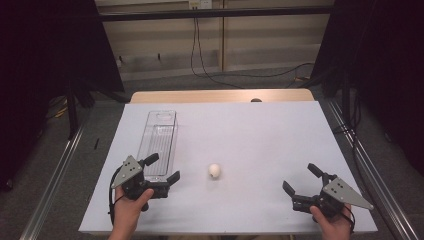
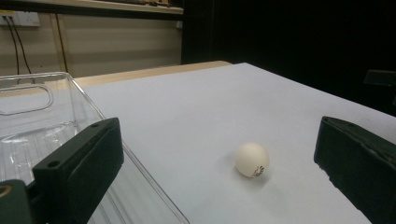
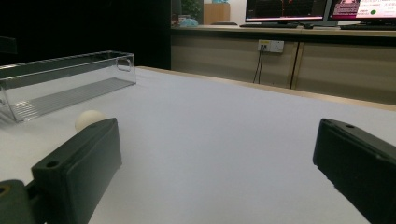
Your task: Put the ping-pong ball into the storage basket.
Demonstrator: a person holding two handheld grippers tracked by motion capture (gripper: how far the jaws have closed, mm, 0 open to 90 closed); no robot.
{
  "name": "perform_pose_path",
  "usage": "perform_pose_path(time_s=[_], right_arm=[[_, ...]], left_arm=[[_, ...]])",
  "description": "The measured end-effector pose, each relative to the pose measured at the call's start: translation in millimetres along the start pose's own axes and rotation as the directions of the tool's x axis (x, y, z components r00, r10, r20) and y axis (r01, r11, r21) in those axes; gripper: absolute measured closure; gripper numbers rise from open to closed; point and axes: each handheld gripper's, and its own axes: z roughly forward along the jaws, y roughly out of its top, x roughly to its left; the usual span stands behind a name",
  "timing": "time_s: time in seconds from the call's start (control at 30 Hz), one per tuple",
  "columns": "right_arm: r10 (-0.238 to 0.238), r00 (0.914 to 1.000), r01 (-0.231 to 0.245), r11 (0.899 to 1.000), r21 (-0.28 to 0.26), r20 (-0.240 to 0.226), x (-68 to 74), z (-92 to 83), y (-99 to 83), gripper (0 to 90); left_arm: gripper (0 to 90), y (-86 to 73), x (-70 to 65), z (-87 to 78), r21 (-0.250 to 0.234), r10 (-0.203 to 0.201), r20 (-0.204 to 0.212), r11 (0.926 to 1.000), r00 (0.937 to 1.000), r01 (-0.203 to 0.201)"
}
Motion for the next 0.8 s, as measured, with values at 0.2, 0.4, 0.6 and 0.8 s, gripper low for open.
perform_pose_path(time_s=[0.2,0.4,0.6,0.8], right_arm=[[0.004,1.0000,-0.004,1.000,0.003,0.002,0.3,0.7,-0.3,0.6],[-0.005,1.0000,0.005,1.000,0.006,-0.002,-0.6,0.8,-0.7,0.6],[-0.002,1.0000,0.002,1.000,0.008,-0.002,-0.3,1.0,-1.1,0.7],[0.001,1.0000,-0.001,1.000,0.005,-0.001,0.0,1.3,-0.9,0.7]], left_arm=[[1.6,2.4,-5.5,7.1,0.024,0.009,0.017,0.9997,0.9998,-0.009],[1.6,3.9,-10.4,14.0,0.037,0.015,0.029,0.9992,0.9995,-0.016],[1.6,6.8,-16.5,19.6,0.029,0.007,0.034,0.9996,0.9994,-0.008],[1.7,10.9,-21.5,25.7,0.025,0.007,0.049,0.9996,0.9988,-0.009]])
